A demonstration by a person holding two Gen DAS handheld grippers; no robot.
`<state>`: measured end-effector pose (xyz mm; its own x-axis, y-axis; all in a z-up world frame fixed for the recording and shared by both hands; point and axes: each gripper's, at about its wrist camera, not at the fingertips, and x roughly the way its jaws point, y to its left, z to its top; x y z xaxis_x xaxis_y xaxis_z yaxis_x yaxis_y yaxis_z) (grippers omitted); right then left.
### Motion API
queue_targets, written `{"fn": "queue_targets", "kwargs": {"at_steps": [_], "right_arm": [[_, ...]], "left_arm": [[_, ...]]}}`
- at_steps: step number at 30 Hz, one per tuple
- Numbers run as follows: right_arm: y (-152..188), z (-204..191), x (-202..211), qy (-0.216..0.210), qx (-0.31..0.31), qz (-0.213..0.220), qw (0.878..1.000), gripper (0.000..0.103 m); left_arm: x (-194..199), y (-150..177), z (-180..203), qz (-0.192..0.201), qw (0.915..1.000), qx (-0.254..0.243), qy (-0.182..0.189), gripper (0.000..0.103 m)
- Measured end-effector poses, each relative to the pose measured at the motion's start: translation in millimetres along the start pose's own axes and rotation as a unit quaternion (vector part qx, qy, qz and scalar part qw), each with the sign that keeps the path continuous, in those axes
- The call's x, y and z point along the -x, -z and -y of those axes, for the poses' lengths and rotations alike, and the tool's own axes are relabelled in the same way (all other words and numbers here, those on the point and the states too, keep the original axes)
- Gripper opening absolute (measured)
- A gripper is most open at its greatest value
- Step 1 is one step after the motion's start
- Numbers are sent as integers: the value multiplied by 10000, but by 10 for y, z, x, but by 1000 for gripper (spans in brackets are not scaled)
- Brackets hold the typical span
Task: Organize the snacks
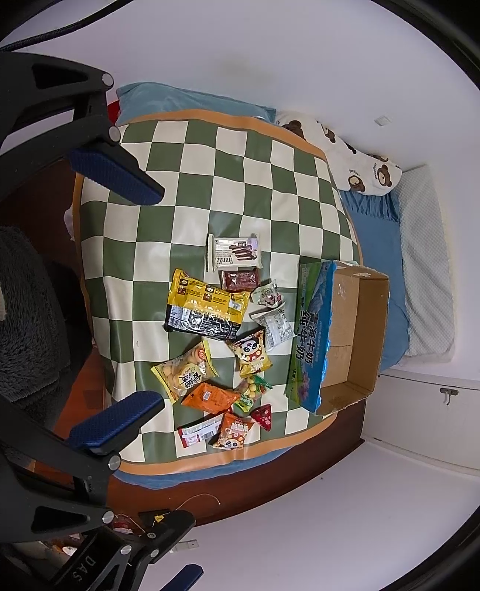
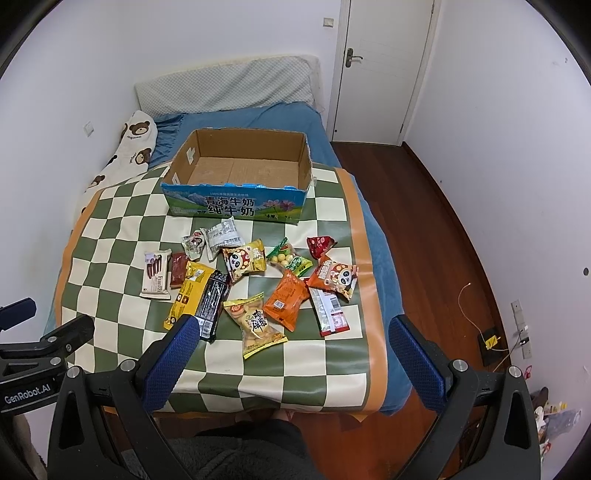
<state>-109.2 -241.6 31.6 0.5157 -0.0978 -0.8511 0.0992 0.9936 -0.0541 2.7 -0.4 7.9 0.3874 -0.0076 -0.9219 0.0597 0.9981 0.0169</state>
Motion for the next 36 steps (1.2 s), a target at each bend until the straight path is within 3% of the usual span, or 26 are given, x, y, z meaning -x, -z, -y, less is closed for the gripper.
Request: {"fn": "queue_targets", "kwargs": {"at_steps": [36], "right_arm": [[12,3,107,-112,-65,41,9999,103]], "left_arm": [[78,-11,15,55,10000,-6,-47,103]]}}
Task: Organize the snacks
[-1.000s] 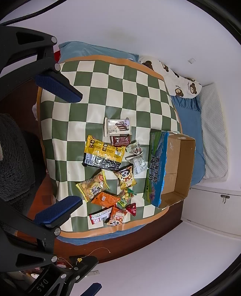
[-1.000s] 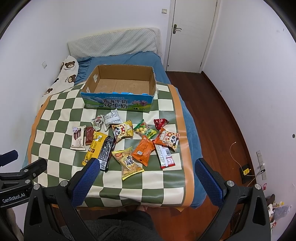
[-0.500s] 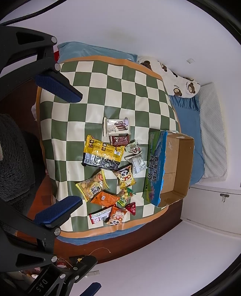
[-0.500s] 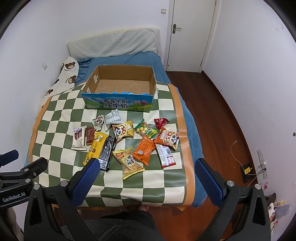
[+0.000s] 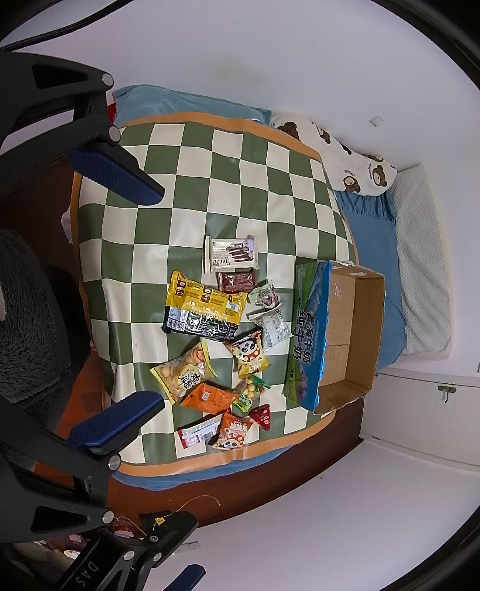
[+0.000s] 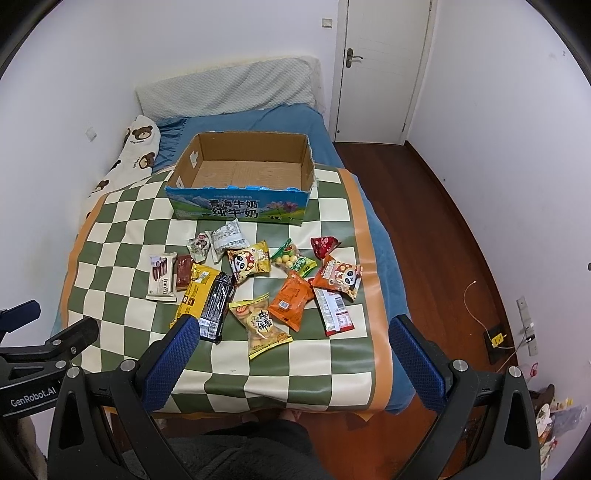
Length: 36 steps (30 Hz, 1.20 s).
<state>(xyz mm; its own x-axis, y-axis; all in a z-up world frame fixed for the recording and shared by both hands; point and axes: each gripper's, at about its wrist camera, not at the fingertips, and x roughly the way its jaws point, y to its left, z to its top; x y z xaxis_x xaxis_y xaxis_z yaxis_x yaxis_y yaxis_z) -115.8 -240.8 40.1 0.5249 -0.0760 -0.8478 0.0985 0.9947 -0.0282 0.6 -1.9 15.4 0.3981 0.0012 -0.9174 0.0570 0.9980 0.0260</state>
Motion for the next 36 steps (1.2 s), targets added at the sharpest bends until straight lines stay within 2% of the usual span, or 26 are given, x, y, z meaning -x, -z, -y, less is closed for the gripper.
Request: {"fn": "queue_targets", "kwargs": {"at_steps": [11,16,20,21,23,25,27,30,33,36], "right_arm": [[-30,7,-47,-85,-23,-40,10000,103],[-22,38,-254,-185,-140,-201,9995,103],[-20,104,-749,-503,-423,-622,9959,103],[-18,113,-945,-661,-506,-754,9937,103],[8,116,-1311,-713,-595,-1040,9902,103],[45,118,-1710,-894,-622,-1260,9860,102],[84,105,-2073,-1022,-639,-1523,9810,100],[170,68,-2555,-1220,-613,-1880,9726,93],[254,41,-2886,-1344,-527,-2024,9686,86],[310,1,-3084,-1401,-445,-2199,9644,85]], "left_arm": [[-15,-31,-10,7,10000,-30,-2,103],[-223,-78,-39,17,10000,-8,-70,103],[-753,-177,-98,-177,9989,-166,-407,103],[-902,-196,-106,-234,9983,-226,-478,103],[-1159,-210,-109,-331,9973,-346,-564,103],[-1567,-270,-107,-560,9951,-534,-611,103],[-1954,-315,-73,-883,9923,-710,-499,103],[-2438,-359,38,-1333,9865,-922,-241,103],[-2999,-411,238,-1834,9747,-1276,-92,103],[-3423,-426,414,-2106,9650,-1563,-56,103]]}}
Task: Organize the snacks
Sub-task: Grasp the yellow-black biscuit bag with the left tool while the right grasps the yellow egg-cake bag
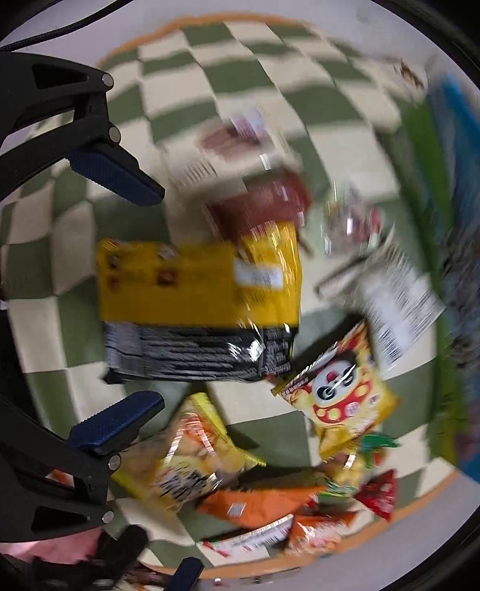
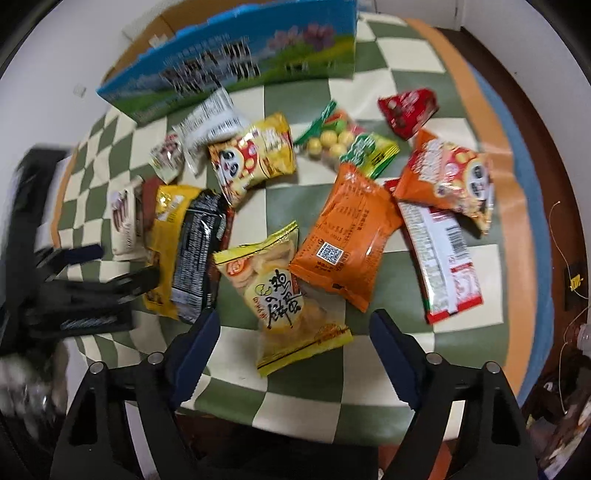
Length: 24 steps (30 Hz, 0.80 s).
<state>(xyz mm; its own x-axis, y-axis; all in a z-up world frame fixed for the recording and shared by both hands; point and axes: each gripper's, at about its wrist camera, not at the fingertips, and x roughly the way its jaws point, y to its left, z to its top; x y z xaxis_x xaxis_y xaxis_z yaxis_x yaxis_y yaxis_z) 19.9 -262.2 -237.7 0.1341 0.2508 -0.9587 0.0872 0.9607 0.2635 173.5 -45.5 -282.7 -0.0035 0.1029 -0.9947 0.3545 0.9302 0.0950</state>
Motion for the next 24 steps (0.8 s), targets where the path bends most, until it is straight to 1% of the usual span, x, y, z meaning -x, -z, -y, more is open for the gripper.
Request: {"fn": "queue_targets", "kwargs": {"at_steps": [2,3,4,5,8,9,11,12,13,14,15,16,18,19,20,21,22,23,24], "right_arm": [[-42,-24,-129,-61,113,-95,9999,85],[-54,-51,-178,-73,172,-148,9997,85],[-80,-77,-245,-93,257,-221,9994,85],[-94,-111,-304,-94,329,-285,9990,85],[-126,-208,-468,-123,505,-475,9975,85],[-131,-242,-513,-124,555,-512,9971,85],[-153,-313,-631,-63,640,-573,9963,81],[-169,-355,-711,-16,691,-621,9957,77],[-185,-394,-795,39,747,-660,9950,70],[-202,-434,-887,62,778,-687,9946,66],[-211,-455,-953,86,768,-707,9945,57],[-218,-460,-1024,130,669,-718,9951,54],[-214,-394,-1135,-33,121,-835,9964,52],[-208,-349,-1175,-154,-182,-931,9954,52],[-201,-293,-1213,-390,-572,-1046,9921,52],[-203,-264,-1229,-552,-783,-1092,9894,52],[-211,-249,-1239,-631,-893,-1113,9877,53],[-230,-257,-1244,-603,-912,-1111,9878,53],[-237,-263,-1234,-558,-889,-1091,9885,57]], "left_arm": [[-168,-96,66,-91,9999,-133,31,103],[-258,-136,89,-148,9997,-160,90,97],[-331,-154,96,-176,9997,-129,87,88],[-360,-152,97,-179,9997,-99,158,86],[-313,-42,35,29,9996,186,191,82],[-294,21,-11,62,9991,371,207,80],[-274,159,-136,-3,9964,821,216,80],[-275,246,-203,-60,9941,1060,204,80],[-279,305,-240,-99,9925,1198,226,80],[-296,393,-286,-159,9902,1353,290,80],[-324,459,-312,-224,9885,1454,343,80],[-352,499,-326,-270,9873,1509,404,80],[-417,568,-323,-305,9868,1489,551,82],[-435,581,-323,-292,9871,1464,574,83],[-455,600,-321,-279,9872,1434,635,84],[-475,615,-327,-294,9873,1398,695,85],[-516,596,-341,-304,9874,1376,724,87],[-531,573,-351,-321,9875,1351,747,88],[-572,578,-339,-329,9878,1316,766,89]]}}
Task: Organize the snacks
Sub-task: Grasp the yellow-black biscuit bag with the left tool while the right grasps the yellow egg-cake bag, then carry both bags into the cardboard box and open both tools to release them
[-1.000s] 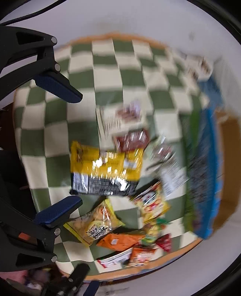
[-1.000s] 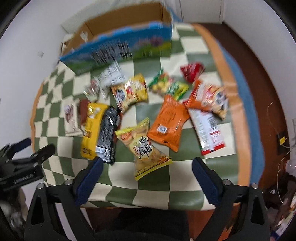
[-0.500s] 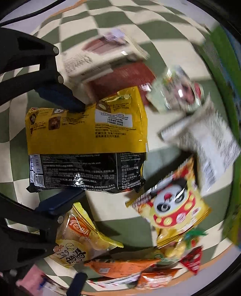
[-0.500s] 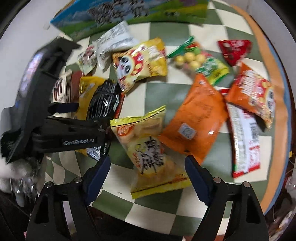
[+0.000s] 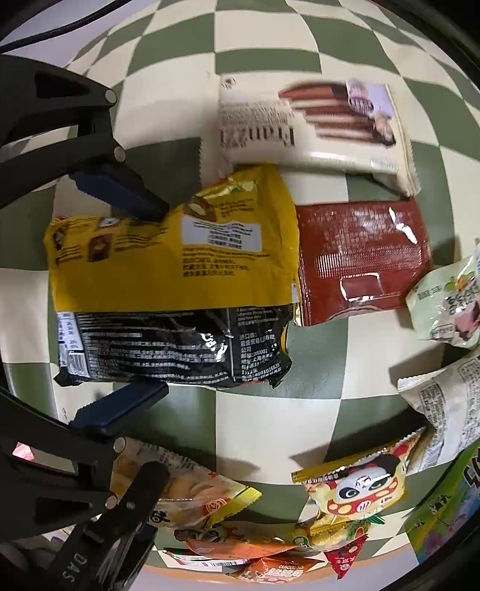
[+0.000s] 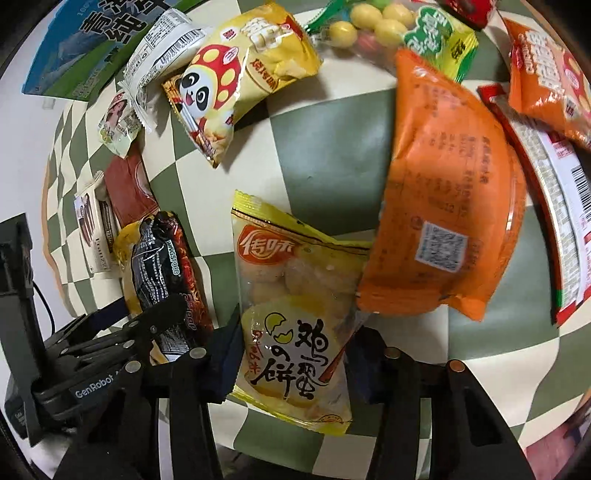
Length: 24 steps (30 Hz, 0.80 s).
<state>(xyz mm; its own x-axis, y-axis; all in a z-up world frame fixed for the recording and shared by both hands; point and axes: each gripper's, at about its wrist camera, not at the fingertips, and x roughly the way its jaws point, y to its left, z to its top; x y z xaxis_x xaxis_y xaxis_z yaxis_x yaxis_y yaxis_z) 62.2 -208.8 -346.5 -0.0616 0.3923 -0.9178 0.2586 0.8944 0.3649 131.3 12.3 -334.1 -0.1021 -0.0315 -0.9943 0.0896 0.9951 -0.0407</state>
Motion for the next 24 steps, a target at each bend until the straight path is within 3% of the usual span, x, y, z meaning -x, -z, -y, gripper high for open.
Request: {"fn": "queue_targets", "kwargs": {"at_steps": [6,9,12,19,24], "right_arm": [[143,-218,-20,512,266,65,9983,59],[183,-314,-34,717,317,209,9967,46],[268,-437,-13,798,404,322,9955,40],[560,-550,287,652,422,656,9948,39],[661,-600,667,228,381,910,9949,39]], "left_arm": [[-157,5,-99,156,9998,49,58,83],[34,110,-171,224,9997,86,39,82],[223,216,-259,314,9994,143,45,82],[608,545,-267,743,9971,-109,82,82],[1129,665,-189,1027,9938,-263,327,82]]}}
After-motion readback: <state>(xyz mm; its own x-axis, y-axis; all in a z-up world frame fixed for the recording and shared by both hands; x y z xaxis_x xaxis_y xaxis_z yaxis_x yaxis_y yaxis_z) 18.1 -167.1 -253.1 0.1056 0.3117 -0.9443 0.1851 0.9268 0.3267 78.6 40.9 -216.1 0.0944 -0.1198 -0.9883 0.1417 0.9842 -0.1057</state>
